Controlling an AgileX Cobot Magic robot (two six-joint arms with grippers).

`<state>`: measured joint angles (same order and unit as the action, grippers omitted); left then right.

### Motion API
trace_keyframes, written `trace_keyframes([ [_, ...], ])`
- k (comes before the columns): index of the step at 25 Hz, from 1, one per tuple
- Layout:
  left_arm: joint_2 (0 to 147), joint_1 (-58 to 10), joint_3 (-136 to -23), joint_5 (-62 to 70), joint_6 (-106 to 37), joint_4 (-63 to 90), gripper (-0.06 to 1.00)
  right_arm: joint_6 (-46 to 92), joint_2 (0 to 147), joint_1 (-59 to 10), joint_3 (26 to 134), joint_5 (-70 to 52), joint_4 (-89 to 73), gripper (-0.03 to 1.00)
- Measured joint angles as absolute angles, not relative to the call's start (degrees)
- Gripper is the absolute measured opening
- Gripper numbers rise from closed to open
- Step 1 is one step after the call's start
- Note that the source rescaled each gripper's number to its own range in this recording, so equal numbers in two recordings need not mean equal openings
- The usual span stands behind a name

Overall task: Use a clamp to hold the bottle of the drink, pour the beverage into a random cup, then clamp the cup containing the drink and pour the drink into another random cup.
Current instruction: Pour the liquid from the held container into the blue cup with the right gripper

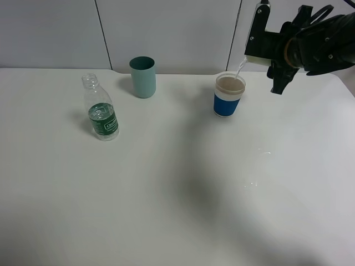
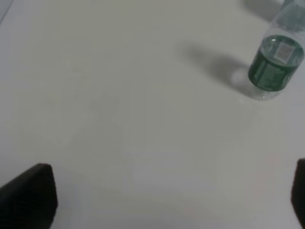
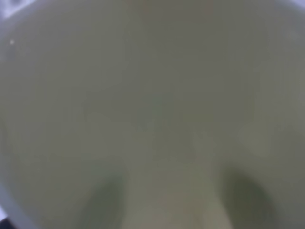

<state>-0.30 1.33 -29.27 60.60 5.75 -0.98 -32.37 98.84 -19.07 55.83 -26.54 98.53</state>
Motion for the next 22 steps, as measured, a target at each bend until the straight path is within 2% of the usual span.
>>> trace_keyframes([
  [22,-0.30,1.33,-29.27,60.60,5.75,-0.98,1.00,-23.01,98.84,-20.66,55.94,-30.13,98.75,0.01],
])
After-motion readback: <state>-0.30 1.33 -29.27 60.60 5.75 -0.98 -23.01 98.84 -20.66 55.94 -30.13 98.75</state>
